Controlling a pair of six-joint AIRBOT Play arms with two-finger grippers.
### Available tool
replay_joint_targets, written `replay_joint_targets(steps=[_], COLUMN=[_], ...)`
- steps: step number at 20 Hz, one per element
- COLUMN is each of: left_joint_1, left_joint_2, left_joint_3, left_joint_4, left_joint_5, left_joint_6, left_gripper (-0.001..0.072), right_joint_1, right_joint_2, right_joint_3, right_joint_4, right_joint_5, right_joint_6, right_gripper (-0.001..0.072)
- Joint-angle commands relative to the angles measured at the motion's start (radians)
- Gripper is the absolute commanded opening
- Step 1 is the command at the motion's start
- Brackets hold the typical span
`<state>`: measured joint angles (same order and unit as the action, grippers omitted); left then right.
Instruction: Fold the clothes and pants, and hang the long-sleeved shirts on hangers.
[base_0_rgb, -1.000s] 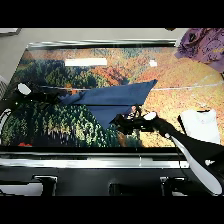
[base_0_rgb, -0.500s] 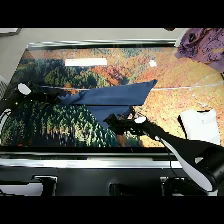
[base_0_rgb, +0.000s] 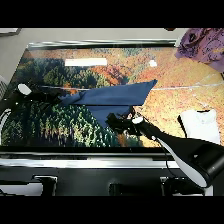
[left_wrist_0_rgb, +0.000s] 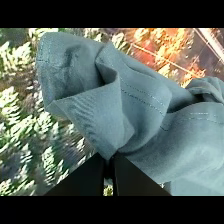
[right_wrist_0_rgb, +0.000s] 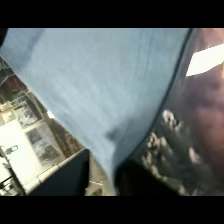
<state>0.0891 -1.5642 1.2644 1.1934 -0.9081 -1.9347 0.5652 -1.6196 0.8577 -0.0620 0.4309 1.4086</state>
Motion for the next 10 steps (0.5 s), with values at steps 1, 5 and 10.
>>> replay_joint_targets(steps=[1, 5, 10], left_joint_1=[0.001, 0.013, 0.085], left_joint_2=[0.0, 0.018, 0.134], left_joint_3=[0.0, 0.038, 0.27], left_joint_4=[0.001, 0.0, 0.0], left_joint_5=[0.001, -0.026, -0.142], left_joint_6=[0.0, 0.003, 0.072], left_gripper=[0.0022, 0.0021, 0.0021], right_joint_1=[0.0, -0.051, -0.433], right_joint_2=[0.001, 0.13, 0.528], right_joint_3=[0.013, 0.013, 0.103], right_joint_4=[0.007, -0.08, -0.268], right_joint_5=[0.018, 0.018, 0.131], right_joint_6=[-0.03, -0.04, -0.039], right_gripper=[0.003, 0.0029, 0.0029])
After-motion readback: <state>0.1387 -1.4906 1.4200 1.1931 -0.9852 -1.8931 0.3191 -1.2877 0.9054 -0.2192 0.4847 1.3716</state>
